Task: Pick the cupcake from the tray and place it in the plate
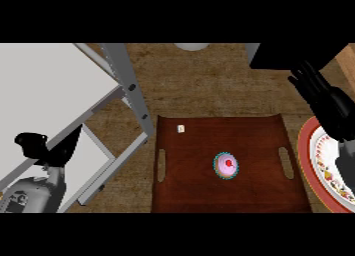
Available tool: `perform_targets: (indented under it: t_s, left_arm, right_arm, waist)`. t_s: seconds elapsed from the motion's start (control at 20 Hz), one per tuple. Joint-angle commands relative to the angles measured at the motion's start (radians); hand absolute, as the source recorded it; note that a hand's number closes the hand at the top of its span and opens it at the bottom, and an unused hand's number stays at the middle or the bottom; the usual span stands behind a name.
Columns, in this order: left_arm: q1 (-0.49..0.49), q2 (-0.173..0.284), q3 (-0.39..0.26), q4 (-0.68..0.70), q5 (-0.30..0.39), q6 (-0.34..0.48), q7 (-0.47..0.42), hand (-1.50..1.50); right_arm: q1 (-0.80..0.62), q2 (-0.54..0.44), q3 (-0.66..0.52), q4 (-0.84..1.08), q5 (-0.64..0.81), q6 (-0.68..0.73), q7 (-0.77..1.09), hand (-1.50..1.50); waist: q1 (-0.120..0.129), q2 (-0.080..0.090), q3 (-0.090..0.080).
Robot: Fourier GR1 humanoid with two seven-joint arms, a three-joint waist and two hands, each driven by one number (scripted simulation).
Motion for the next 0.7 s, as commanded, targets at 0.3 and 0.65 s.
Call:
perform_targets:
  t_s: [0.3,0.65]
  left_arm:
    - [0.041,0.013,0.058,0.132,-0.02,0.044,0.129,0.0]
    - [0.061,-0.018,0.067,0.153,-0.031,0.08,0.172,0.0]
  right_arm:
    - [-0.213,-0.142,0.139,-0.219,0.213,0.229,-0.045,1.5]
    - [0.103,0.1,0.196,-0.095,0.262,0.049,-0.322,1.5]
  waist:
    - [0.01,-0.045,-0.01]
    - [-0.014,0.032,0.025]
